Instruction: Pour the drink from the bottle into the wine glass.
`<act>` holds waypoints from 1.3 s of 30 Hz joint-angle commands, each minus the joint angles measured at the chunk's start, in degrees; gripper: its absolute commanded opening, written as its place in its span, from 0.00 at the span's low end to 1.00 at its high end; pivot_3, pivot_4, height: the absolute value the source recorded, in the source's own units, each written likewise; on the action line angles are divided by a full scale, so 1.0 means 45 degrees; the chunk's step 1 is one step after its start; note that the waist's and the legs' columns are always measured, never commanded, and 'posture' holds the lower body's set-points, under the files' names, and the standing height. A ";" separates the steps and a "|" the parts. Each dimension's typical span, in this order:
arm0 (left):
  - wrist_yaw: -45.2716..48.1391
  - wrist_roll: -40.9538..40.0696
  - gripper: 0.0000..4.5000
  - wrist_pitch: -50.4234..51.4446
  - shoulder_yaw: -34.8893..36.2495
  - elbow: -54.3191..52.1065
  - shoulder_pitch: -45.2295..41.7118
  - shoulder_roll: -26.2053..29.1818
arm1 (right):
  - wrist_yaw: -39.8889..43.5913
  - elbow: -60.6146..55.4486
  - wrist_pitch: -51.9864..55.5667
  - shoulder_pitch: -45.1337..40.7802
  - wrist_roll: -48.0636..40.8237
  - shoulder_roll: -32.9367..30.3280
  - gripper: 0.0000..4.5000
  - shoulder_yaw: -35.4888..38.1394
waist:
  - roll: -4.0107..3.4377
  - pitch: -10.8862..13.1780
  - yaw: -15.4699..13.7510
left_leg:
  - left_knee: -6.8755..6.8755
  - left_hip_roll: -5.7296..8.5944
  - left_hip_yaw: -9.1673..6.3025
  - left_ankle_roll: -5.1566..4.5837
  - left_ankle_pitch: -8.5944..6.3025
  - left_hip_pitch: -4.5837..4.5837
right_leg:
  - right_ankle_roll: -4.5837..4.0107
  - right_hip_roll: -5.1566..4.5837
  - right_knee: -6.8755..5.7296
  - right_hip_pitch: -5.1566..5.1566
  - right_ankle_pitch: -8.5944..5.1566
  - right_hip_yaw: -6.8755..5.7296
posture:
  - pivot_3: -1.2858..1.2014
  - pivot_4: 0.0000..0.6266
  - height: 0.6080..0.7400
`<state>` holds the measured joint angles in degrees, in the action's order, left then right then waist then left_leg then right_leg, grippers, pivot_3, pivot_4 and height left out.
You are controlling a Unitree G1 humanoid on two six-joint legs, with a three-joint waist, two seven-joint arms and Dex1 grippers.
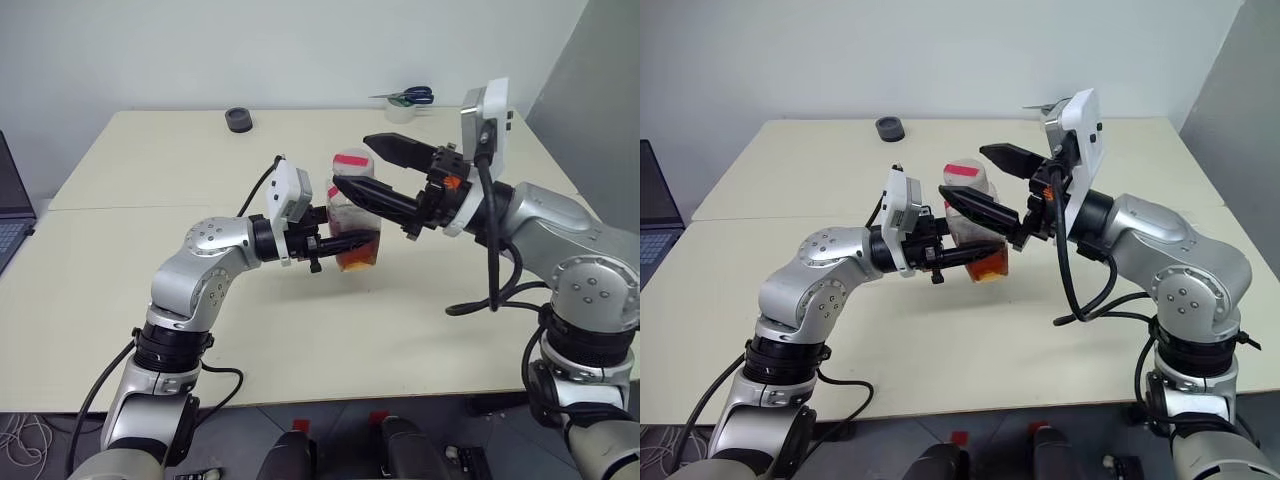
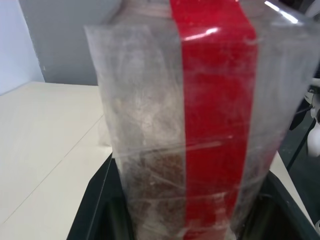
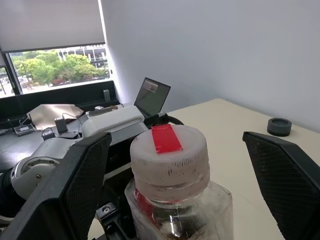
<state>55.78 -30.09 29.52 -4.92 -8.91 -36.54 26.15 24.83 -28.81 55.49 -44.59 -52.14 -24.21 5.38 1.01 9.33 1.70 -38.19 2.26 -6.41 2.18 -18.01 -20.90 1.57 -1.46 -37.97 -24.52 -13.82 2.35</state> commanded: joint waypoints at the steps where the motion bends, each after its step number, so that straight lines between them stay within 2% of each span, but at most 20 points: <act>1: 0.0022 -0.0052 0.40 -0.0311 0.0150 -0.0428 -0.0046 0.0002 | 0.0082 -0.0221 -0.0419 -0.0255 0.0045 -0.0091 0.99 -0.0041 | 0.0000 0.0000 0.0002 | 0.0000 0.0000 0.0001 0.0000 0.0000 0.0000 | 0.0000 0.0000 -0.0001 0.0000 0.0000 0.0001 | 0.52 0.24 1.00; 16: -0.0031 -0.0016 0.40 -0.0327 0.0173 -0.0391 -0.0107 -0.0001 | 0.0513 -0.0033 -0.0510 0.0221 0.0133 -0.0939 0.99 0.0157 | 0.0000 0.0000 0.0002 | 0.0001 -0.0001 0.0002 -0.0001 -0.0001 0.0000 | 0.0000 0.0004 0.0000 0.0000 0.0000 0.0000 | 0.52 0.24 1.00; 39: -0.0052 -0.0049 0.40 -0.0222 0.0173 -0.0393 -0.0205 -0.0010 | 0.0109 -0.0247 -0.0341 0.0439 -0.0698 -0.1303 0.99 0.0586 | 0.0000 0.0000 0.0002 | 0.0001 -0.0002 0.0003 -0.0001 -0.0001 -0.0001 | 0.0000 0.0005 0.0001 0.0000 0.0000 0.0001 | 0.52 0.24 1.00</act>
<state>55.64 -29.96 29.53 -4.92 -8.92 -36.34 26.16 25.75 -28.01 54.33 -42.36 -53.68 -29.33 5.87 1.01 9.33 1.71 -38.19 2.25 -6.40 2.17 -18.01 -20.90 1.57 -1.43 -37.96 -24.52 -13.82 2.36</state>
